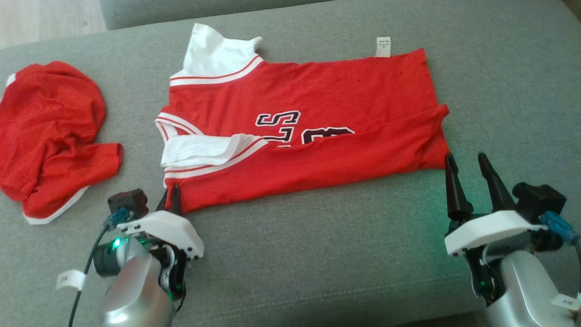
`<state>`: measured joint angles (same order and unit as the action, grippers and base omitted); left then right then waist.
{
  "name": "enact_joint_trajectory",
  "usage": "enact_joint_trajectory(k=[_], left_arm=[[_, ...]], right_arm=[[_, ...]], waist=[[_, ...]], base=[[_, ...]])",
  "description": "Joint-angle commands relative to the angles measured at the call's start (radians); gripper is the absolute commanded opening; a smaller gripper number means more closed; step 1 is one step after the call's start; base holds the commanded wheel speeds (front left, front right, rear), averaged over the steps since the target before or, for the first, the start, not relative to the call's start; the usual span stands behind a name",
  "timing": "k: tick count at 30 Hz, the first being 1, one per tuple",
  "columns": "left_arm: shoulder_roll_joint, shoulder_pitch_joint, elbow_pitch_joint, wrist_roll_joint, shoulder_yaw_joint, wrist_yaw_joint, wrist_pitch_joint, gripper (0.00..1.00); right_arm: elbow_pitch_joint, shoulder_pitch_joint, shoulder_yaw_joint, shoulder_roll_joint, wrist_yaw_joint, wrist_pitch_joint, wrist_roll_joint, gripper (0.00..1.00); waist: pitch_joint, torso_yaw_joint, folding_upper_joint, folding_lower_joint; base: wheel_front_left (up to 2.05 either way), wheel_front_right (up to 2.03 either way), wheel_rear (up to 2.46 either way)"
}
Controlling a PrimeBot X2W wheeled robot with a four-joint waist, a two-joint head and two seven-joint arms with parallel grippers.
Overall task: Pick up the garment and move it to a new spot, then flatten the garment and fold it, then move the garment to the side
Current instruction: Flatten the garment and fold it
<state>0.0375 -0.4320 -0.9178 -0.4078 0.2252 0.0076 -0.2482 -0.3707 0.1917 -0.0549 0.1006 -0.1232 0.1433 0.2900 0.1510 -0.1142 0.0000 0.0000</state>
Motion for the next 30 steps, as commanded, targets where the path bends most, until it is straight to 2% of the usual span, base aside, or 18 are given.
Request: enact_joint_trajectory(k=[1, 7, 17, 25, 26, 27, 28, 30], left_arm=[[0.014, -0.013, 0.055, 0.003, -0.025, -0.006, -0.012, 0.0], [0.013, 0.045, 0.26, 0.038, -0.031, -0.017, -0.013, 0.0], [0.013, 0.083, 0.362, 0.034, 0.037, -0.009, -0.013, 0.0], [0.013, 0.073, 0.381, 0.029, 0.074, 0.001, -0.013, 0.0], [0.013, 0.071, 0.38, 0.029, 0.075, 0.003, -0.013, 0.0], [0.013, 0.069, 0.379, 0.029, 0.075, 0.005, -0.013, 0.0], [0.013, 0.068, 0.377, 0.029, 0.073, 0.006, -0.013, 0.0], [0.014, 0.066, 0.372, 0.032, 0.071, 0.009, -0.013, 0.0]], right_arm=[[0.004, 0.031, -0.003, -0.009, -0.008, -0.015, -0.005, 1.0], [-0.117, 0.096, 0.08, -0.032, -0.008, -0.092, 0.0, 1.0], [-0.287, 0.213, 0.182, -0.046, -0.008, -0.137, 0.013, 1.0], [-0.414, 0.298, 0.201, -0.042, -0.008, -0.153, 0.031, 1.0], [-0.431, 0.306, 0.2, -0.039, -0.008, -0.162, 0.032, 0.91], [-0.446, 0.313, 0.198, -0.035, -0.008, -0.169, 0.032, 0.13], [-0.458, 0.32, 0.192, -0.031, -0.008, -0.175, 0.032, 0.0], [-0.475, 0.327, 0.175, -0.023, -0.008, -0.189, 0.035, 0.0]], waist=[[-0.006, 0.011, 0.0, 0.0], [0.008, 0.043, 0.0, 0.0], [0.033, 0.082, 0.0, 0.0], [0.054, 0.108, 0.0, 0.0], [0.055, 0.111, 0.0, 0.0], [0.056, 0.113, 0.0, 0.0], [0.056, 0.116, 0.0, 0.0], [0.054, 0.12, 0.0, 0.0]], base=[[0.0, 0.0, 0.0], [0.0, 0.0, 0.0], [0.0, 0.0, 0.0], [0.0, 0.0, 0.0], [0.0, 0.0, 0.0], [0.0, 0.0, 0.0], [0.0, 0.0, 0.0], [0.0, 0.0, 0.0]])
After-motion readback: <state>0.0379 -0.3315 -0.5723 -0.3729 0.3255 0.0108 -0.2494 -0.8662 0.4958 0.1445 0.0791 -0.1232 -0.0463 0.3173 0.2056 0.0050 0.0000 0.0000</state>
